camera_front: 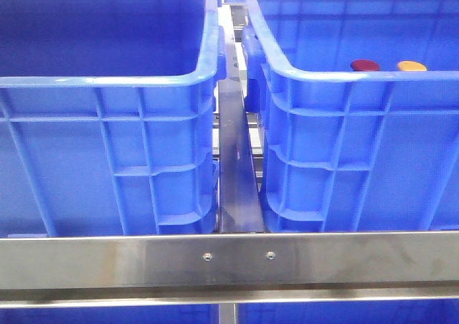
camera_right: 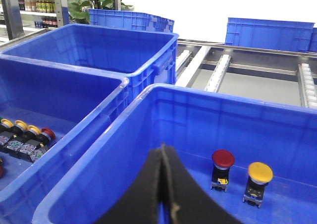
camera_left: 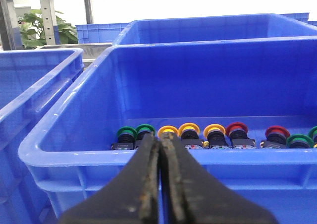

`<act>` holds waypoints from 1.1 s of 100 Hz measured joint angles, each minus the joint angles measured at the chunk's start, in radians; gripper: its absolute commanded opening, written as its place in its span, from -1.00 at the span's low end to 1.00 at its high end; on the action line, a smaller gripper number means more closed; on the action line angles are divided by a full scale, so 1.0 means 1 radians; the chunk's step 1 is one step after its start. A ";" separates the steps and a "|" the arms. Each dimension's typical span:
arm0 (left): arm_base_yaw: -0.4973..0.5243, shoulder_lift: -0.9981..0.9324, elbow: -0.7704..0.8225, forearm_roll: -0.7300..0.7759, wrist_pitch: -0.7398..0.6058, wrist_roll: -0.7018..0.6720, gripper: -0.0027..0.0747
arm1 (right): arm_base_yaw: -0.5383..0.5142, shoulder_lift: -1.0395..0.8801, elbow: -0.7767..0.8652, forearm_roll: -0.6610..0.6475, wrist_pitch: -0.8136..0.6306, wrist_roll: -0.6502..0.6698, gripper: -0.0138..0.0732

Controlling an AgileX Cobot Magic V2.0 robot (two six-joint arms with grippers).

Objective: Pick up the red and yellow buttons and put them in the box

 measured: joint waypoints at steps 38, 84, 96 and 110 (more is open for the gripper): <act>0.000 0.000 0.000 0.000 0.000 0.000 -0.98 | 0.000 0.000 0.000 0.000 0.000 0.000 -0.84; 0.000 0.000 0.000 -0.002 0.000 0.000 -0.98 | 0.000 0.000 0.000 0.000 0.000 0.000 -0.84; 0.000 0.000 0.000 -0.002 0.000 0.000 -0.98 | 0.000 0.000 0.000 0.000 -0.014 0.000 -0.84; 0.000 0.000 0.000 -0.002 0.000 0.000 -0.98 | 0.000 0.000 0.000 -0.002 -0.063 0.000 -0.84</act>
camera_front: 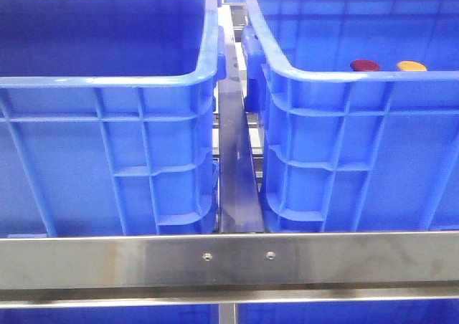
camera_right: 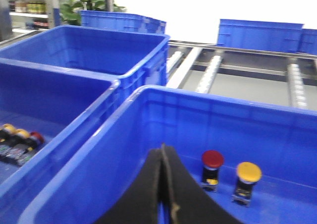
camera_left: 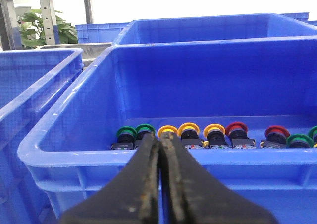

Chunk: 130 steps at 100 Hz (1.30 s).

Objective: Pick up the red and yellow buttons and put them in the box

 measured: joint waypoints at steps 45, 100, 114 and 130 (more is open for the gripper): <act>0.000 0.000 0.000 0.000 0.000 0.000 -0.98 | -0.002 -0.010 0.000 -0.907 -0.123 0.902 -0.84; 0.000 0.000 0.000 0.000 0.000 0.000 -0.98 | -0.002 -0.187 0.284 -1.324 -0.367 1.299 -0.84; 0.000 0.000 0.000 0.000 0.000 0.000 -0.98 | -0.002 -0.262 0.365 -1.326 -0.385 1.306 -0.84; 0.000 0.000 0.000 0.000 0.000 0.000 -0.98 | -0.002 -0.343 0.443 -1.328 -0.391 1.308 -0.84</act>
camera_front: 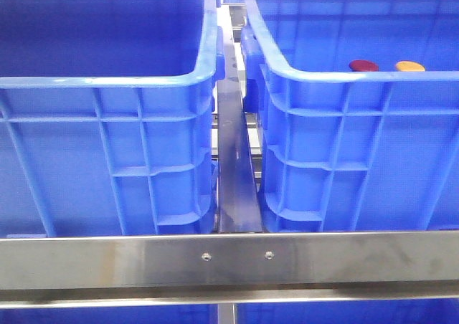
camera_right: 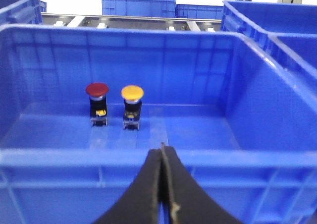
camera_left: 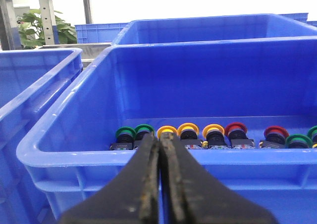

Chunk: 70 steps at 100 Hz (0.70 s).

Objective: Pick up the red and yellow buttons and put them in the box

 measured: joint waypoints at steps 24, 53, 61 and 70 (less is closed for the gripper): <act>0.000 0.000 0.000 0.000 0.000 0.000 -0.98 | 0.000 -0.103 0.056 -0.012 0.003 0.004 -0.84; 0.000 0.000 0.000 0.000 0.000 0.000 -0.98 | 0.000 -0.148 0.058 -0.024 0.076 0.004 -0.84; 0.000 0.000 0.000 0.000 0.000 0.000 -0.98 | 0.000 -0.148 0.058 -0.024 0.076 0.004 -0.84; 0.000 0.000 0.000 0.000 0.000 0.000 -0.98 | 0.000 -0.148 0.058 -0.024 0.079 0.004 -0.84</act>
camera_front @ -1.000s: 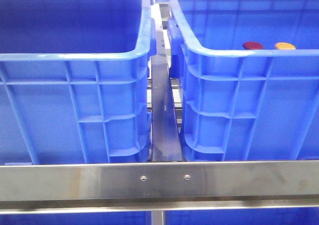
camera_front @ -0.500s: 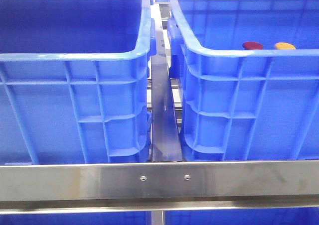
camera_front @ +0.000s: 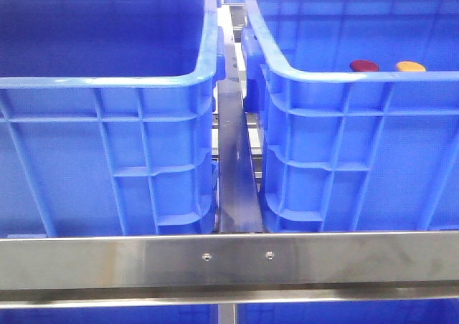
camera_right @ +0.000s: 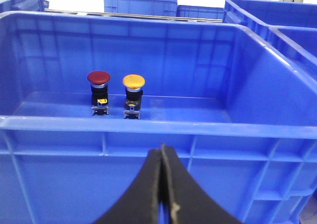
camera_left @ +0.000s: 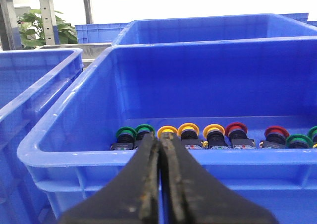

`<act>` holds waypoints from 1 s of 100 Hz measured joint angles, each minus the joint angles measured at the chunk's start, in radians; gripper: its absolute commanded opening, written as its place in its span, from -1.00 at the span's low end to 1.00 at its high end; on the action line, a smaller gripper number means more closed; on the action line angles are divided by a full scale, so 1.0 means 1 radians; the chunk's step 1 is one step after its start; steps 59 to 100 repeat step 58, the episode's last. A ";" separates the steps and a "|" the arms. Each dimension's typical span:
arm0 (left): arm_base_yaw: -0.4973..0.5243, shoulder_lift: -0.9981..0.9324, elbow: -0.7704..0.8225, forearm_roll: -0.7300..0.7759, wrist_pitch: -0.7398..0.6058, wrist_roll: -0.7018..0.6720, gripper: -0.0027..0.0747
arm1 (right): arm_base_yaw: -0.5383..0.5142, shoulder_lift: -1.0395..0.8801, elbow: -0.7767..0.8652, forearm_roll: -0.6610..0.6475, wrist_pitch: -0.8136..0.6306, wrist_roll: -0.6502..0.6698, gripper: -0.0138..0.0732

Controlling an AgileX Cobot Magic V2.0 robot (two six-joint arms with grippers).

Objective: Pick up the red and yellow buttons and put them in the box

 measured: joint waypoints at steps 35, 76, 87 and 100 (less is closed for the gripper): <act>0.000 0.000 0.000 0.000 0.000 0.000 -0.98 | 0.000 0.000 0.000 0.000 0.017 0.002 -0.84; 0.000 0.000 0.000 0.000 0.000 0.000 -0.98 | 0.000 0.000 0.000 0.000 0.017 0.002 -0.84; 0.000 0.000 0.000 0.000 0.000 0.000 -0.98 | 0.000 0.000 0.000 0.000 0.017 0.002 -0.84; 0.000 0.000 0.000 0.000 0.000 0.000 -0.98 | 0.000 0.000 0.000 0.000 0.017 0.002 -0.84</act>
